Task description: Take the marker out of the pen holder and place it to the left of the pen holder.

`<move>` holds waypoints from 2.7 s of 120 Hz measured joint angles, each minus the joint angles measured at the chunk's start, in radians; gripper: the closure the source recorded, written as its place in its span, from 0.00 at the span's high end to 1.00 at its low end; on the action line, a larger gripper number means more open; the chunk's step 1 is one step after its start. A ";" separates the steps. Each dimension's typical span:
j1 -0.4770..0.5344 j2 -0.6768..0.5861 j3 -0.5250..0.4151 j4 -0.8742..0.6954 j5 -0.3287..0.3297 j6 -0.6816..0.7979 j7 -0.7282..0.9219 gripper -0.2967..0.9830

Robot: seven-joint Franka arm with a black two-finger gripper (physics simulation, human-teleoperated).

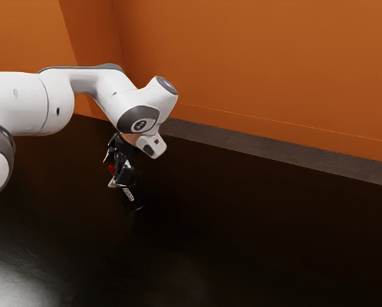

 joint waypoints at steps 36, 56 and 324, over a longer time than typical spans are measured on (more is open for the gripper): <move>0.040 -0.048 0.003 -0.059 -0.003 0.040 0.111 0.77; 0.062 -0.040 0.004 -0.059 -0.004 0.074 0.160 0.74; 0.260 -0.419 0.141 -0.362 -0.174 0.362 0.114 0.15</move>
